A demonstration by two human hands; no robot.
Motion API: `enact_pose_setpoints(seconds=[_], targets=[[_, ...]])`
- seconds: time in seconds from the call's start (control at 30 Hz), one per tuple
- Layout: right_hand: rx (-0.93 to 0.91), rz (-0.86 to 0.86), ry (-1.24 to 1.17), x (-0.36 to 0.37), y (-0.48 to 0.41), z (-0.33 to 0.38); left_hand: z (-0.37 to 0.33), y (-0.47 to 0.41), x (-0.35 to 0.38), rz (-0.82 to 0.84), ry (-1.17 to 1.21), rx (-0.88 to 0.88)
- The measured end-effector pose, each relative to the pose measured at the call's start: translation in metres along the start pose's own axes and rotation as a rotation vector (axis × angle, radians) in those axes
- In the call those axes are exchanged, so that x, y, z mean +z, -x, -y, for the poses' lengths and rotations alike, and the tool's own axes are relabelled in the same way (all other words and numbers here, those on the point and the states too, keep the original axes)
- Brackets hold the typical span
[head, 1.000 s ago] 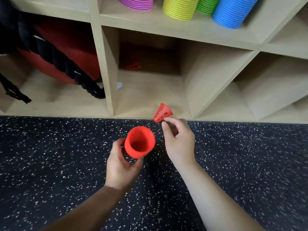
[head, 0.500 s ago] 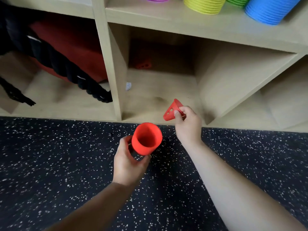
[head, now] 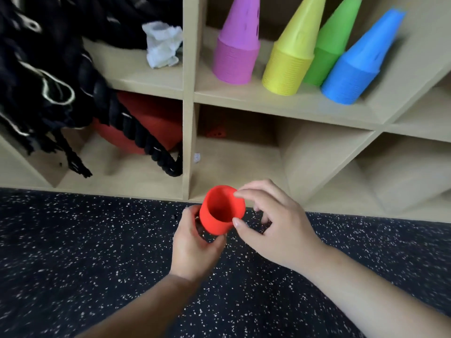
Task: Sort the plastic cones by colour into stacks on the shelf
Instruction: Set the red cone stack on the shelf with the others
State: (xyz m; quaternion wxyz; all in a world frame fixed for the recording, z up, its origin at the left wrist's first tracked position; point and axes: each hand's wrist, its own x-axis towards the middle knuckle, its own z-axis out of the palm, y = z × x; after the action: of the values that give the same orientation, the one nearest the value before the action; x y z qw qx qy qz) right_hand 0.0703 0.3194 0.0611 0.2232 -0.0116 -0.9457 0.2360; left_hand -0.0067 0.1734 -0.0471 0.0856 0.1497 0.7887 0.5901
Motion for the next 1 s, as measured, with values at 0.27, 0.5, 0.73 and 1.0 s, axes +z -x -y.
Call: enact_pose_setpoints(seconds=[0.27, 0.5, 0.73, 1.0], targets=[[-0.371, -0.011, 0.225, -0.076, -0.026, 0.03, -0.084, 0.003, -0.042, -0.015, 0.021, 0.112], [-0.316, -0.166, 0.155, -0.116, -0.049, 0.051, -0.161, -0.01, -0.076, -0.032, -0.057, 0.24], [0.114, -0.344, -0.239, -0.122, -0.066, 0.058, -0.231, -0.03, -0.104, -0.056, -0.151, 0.373], [0.26, -0.297, -0.496, -0.112, -0.106, 0.042, -0.284, -0.053, -0.1, -0.094, -0.109, 0.336]])
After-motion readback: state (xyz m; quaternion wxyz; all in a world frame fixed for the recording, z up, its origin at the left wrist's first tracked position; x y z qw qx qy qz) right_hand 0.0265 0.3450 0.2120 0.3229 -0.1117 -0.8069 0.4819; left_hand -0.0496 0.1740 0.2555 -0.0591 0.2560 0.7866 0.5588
